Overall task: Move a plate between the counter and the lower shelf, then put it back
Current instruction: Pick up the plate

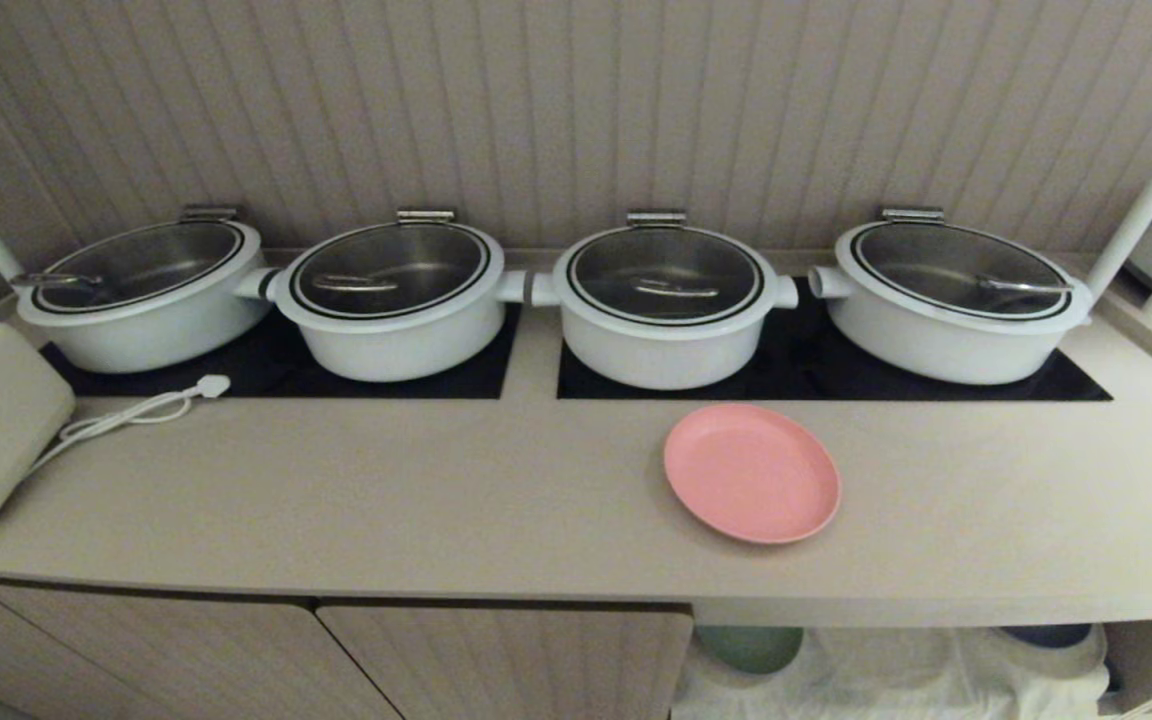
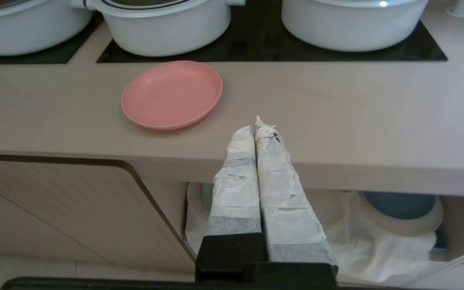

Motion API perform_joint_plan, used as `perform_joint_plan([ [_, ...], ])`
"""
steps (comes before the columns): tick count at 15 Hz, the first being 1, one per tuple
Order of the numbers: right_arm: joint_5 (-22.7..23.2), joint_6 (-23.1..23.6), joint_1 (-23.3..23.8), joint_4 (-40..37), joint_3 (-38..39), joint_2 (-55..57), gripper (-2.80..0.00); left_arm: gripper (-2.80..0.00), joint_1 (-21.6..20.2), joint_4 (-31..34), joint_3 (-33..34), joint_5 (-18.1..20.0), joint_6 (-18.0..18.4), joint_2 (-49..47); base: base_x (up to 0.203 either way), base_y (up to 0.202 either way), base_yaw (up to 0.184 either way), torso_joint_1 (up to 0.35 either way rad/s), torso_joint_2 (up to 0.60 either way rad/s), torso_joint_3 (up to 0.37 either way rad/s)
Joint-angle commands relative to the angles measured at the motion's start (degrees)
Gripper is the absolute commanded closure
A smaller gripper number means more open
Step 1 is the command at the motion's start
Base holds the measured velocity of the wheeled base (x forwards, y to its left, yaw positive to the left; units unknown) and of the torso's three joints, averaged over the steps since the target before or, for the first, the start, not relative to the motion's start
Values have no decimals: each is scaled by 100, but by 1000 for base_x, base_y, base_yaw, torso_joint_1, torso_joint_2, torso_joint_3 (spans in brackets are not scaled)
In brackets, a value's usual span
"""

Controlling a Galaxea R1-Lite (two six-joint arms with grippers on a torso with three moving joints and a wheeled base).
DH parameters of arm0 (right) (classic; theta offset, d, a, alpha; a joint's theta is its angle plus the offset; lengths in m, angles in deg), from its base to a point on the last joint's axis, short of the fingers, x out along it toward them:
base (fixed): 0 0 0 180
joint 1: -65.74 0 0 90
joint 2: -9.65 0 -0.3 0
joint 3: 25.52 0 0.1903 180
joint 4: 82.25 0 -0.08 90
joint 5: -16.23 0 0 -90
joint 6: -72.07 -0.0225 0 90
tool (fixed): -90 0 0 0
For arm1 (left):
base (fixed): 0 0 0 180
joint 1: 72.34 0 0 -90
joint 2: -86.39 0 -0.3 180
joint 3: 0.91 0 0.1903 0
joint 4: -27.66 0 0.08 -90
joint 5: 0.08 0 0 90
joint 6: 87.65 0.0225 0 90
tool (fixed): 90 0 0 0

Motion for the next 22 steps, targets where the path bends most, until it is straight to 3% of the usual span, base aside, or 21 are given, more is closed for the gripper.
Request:
perform_joint_plan([
  [1,11,86,-15,-22,-471,1024,0,0,0,2,1,2,-2,2,0,0,0,0,0,0],
  [6,176,308,-19,-334,-1660,2744,0,0,0,2,1,2,-2,2,0,0,0,0,0,0],
  [9,263,277,-20,-911,-2473,3581,0,0,0,2,1,2,-2,2,0,0,0,0,0,0],
  [19,348,-850,-61,-3139,-4269,5215,0,0,0,2,1,2,-2,2,0,0,0,0,0,0],
  [22,362,-1355,-464,-3861,-5008,5956,0,0,0,2,1,2,-2,2,0,0,0,0,0,0],
])
